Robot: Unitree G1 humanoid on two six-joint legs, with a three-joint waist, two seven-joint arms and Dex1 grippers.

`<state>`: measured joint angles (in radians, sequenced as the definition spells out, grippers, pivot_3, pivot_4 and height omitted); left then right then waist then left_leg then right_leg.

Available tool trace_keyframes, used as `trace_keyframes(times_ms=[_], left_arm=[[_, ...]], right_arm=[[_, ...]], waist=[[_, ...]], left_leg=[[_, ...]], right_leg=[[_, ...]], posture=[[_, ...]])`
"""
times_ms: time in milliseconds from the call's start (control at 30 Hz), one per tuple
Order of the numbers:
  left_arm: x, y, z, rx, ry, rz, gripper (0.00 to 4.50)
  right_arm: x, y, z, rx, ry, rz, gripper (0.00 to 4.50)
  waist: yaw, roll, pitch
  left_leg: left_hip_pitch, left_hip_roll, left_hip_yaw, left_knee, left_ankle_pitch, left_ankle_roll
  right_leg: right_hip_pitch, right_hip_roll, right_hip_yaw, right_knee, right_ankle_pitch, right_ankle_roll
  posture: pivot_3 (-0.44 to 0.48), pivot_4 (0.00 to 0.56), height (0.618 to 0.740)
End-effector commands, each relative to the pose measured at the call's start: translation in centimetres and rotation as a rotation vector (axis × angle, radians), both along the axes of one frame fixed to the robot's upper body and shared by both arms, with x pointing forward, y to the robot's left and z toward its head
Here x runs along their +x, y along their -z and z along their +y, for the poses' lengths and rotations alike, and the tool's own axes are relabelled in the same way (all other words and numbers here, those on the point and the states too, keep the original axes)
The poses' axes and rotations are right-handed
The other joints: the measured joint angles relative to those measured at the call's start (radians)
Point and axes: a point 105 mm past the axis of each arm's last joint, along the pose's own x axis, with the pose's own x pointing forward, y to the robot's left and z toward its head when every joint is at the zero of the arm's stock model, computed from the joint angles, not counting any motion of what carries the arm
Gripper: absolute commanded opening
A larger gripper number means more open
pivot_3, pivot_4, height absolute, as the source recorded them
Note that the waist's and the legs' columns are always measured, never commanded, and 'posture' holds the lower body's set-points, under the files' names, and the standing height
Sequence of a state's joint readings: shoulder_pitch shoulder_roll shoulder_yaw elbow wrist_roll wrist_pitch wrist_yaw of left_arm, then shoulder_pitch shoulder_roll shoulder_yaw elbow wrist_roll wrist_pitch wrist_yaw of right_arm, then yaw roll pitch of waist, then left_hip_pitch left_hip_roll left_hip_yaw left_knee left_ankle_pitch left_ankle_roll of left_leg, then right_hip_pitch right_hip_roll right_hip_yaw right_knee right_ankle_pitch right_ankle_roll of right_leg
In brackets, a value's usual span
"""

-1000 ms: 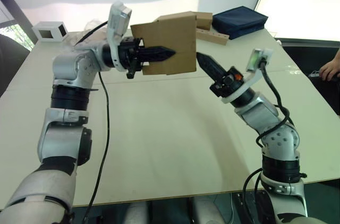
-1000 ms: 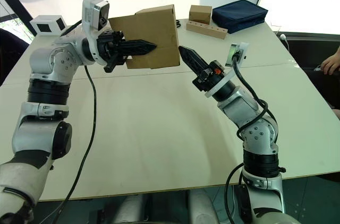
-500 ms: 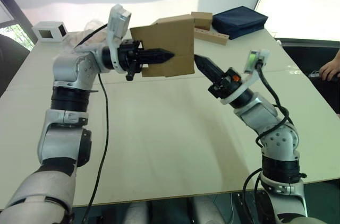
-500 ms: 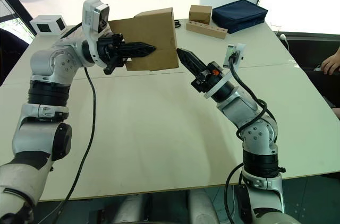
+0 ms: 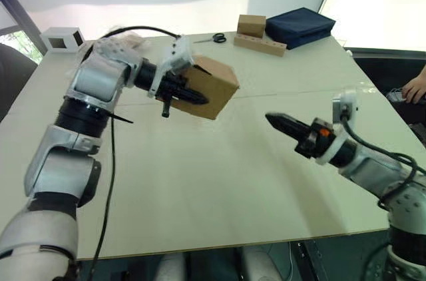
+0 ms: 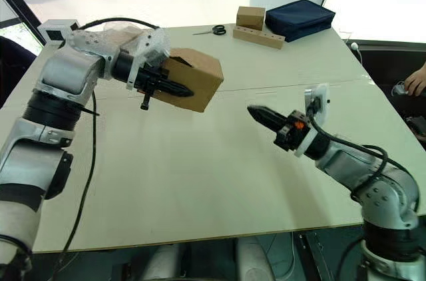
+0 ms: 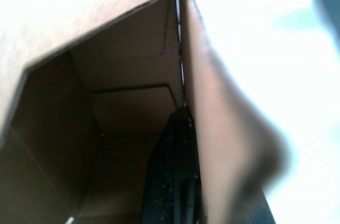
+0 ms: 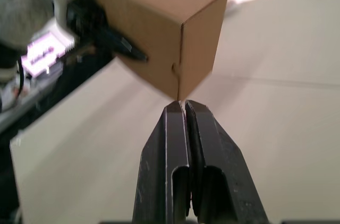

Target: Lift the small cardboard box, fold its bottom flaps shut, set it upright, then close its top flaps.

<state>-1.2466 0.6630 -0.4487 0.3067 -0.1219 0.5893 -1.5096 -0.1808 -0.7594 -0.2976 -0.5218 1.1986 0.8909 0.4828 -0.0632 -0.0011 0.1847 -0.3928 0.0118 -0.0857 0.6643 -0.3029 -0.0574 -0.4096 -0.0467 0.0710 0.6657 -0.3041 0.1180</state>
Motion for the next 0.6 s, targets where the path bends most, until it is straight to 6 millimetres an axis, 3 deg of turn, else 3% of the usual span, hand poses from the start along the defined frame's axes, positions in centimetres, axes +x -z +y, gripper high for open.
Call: trace_keyframes(times_ms=[33, 233, 400, 600], left_arm=[[-1.0, -1.1, -0.4, 0.219, -0.012, -0.07, 0.0], [-3.4, 0.0, -1.5, 0.348, -0.052, 0.05, 0.0], [-4.9, 2.0, -0.7, 0.471, -0.075, 0.125, 0.0], [-5.2, 4.6, -0.6, 0.533, -0.064, 0.097, 0.0]], right_arm=[[-2.0, 0.5, 0.8, -0.126, -0.089, 0.001, 0.06], [-3.0, 2.5, 1.9, -0.251, -0.143, 0.014, 0.06], [-2.7, 3.2, 2.6, -0.238, -0.127, 0.001, 0.06], [-2.6, 4.2, 3.2, -0.238, -0.097, -0.003, 0.06]], waist=[[0.002, -0.001, 0.0], [0.01, -0.001, 0.0], [0.017, -0.001, 0.001], [0.026, -0.001, 0.001]], left_leg=[[0.0, 0.0, 0.0, 0.0, 0.0, 0.0], [0.0, 0.0, 0.0, 0.0, 0.0, 0.001], [0.0, 0.0, 0.0, 0.0, -0.001, 0.001], [0.0, 0.0, 0.0, 0.001, 0.0, 0.001]], right_leg=[[0.0, 0.0, 0.0, 0.0, 0.0, 0.0], [0.001, 0.0, 0.0, 0.0, 0.0, 0.0], [0.0, 0.0, 0.0, 0.0, 0.0, 0.0], [0.001, 0.0, 0.0, 0.0, 0.0, 0.0]], posture=[[0.0, 0.15, 0.74], [0.0, 0.15, 0.74], [0.0, 0.15, 0.74], [0.0, 0.15, 0.74]])
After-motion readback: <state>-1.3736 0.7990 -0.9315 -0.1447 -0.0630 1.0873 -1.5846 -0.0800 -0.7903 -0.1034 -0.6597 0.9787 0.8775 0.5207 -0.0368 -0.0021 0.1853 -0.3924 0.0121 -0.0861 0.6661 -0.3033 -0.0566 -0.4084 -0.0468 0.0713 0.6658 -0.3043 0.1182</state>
